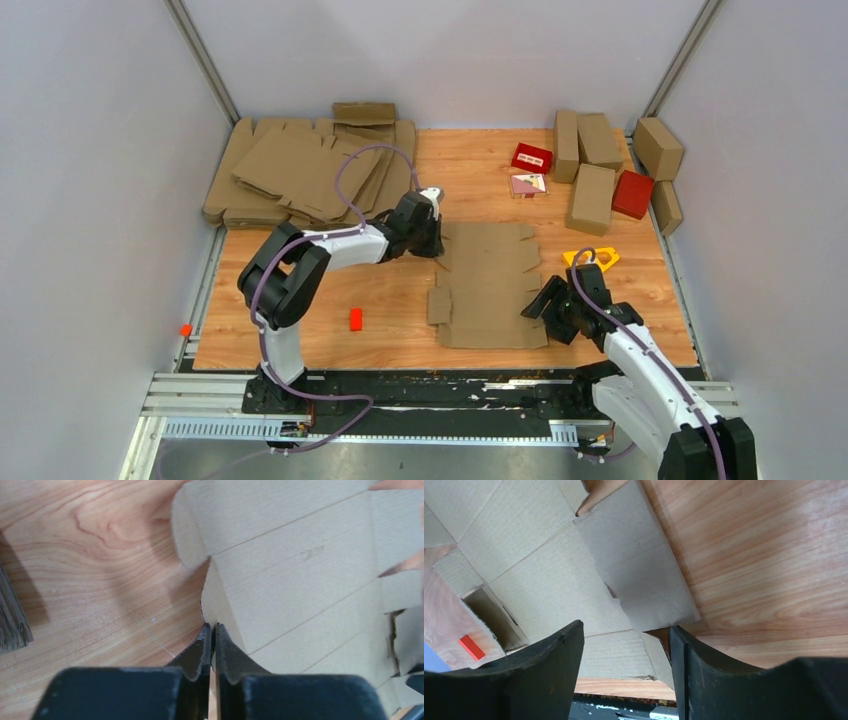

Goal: Fold the paper box

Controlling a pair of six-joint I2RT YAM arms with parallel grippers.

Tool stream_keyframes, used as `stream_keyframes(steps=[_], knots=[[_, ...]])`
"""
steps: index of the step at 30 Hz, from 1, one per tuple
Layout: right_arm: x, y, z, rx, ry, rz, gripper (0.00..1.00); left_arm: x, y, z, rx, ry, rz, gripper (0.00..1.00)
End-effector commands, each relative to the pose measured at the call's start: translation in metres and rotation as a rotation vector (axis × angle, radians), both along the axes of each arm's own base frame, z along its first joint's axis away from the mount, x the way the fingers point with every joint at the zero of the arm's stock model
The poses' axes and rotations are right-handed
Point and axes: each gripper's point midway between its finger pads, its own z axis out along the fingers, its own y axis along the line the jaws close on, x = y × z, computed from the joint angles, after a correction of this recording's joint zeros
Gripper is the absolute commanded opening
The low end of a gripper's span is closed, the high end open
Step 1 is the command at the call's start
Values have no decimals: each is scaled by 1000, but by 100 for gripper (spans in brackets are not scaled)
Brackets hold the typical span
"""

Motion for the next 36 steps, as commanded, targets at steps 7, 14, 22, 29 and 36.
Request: stream_keyframes(steps=[7, 14, 22, 29, 36], knots=[[50, 11, 35, -18, -170, 102, 78, -12, 21, 66, -142, -152, 86, 0], [55, 31, 47, 25, -212, 281, 100, -45, 64, 83, -310, -220, 263, 0], [26, 64, 41, 285, -191, 307, 100, -75, 97, 77, -379, -284, 459, 0], [27, 53, 46, 203, -219, 326, 100, -69, 133, 94, -439, -317, 691, 0], [32, 72, 59, 328, -289, 360, 98, -65, 157, 98, -477, -286, 888, 0]])
